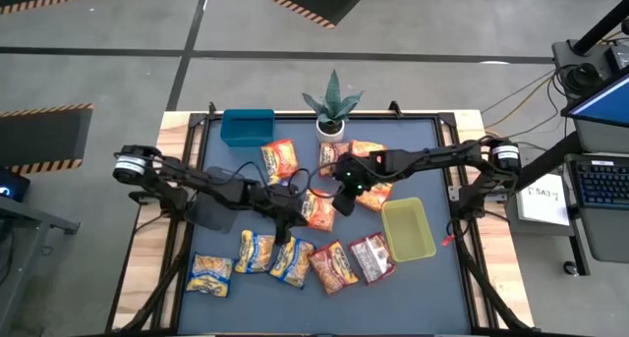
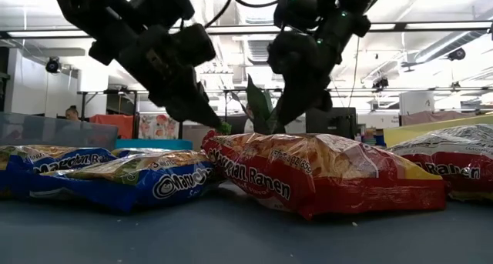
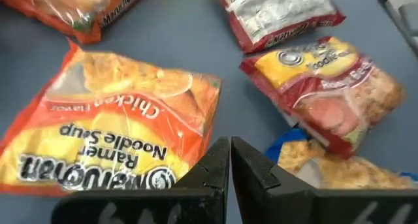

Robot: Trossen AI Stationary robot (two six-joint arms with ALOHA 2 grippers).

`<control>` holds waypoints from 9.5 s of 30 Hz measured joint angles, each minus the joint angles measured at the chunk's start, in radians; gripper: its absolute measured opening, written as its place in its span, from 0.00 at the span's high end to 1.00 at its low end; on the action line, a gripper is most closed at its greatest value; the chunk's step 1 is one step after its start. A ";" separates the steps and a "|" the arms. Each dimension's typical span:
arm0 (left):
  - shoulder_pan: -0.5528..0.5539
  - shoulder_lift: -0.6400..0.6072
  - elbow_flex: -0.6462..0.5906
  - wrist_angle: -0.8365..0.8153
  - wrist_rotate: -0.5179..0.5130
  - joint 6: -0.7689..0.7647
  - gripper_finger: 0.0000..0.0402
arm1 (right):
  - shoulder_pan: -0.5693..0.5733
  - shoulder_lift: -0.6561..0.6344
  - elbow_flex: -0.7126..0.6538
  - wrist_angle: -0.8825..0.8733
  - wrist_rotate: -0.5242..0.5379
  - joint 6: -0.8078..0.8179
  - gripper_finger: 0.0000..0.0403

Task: Sort Maruchan noodles
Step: Put the red noodle pack into the yellow bin

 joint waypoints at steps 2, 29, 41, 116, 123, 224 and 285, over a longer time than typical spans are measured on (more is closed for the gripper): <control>0.000 0.016 0.000 0.012 0.000 0.000 1.00 | 0.000 0.000 -0.016 0.004 0.000 0.006 0.83; 0.001 0.041 -0.008 0.034 0.000 0.001 1.00 | 0.126 0.006 -0.040 0.060 -0.322 0.023 0.51; 0.001 -0.009 -0.006 0.044 0.000 0.015 1.00 | 0.278 0.135 -0.037 0.270 -0.313 -0.016 0.73; -0.186 0.249 -0.089 0.464 -0.058 -0.174 1.00 | 0.204 0.212 -0.052 0.299 -0.170 0.046 0.18; -0.186 0.249 -0.091 0.467 -0.061 -0.174 1.00 | 0.208 0.235 -0.052 0.401 -0.212 -0.012 0.19; -0.163 -0.242 -0.100 0.200 -0.220 0.275 1.00 | 0.123 -0.118 -0.085 0.185 0.109 -0.398 0.13; -0.045 -0.358 -0.098 0.160 -0.219 0.403 1.00 | -0.029 0.145 0.071 0.268 -0.589 -0.675 0.98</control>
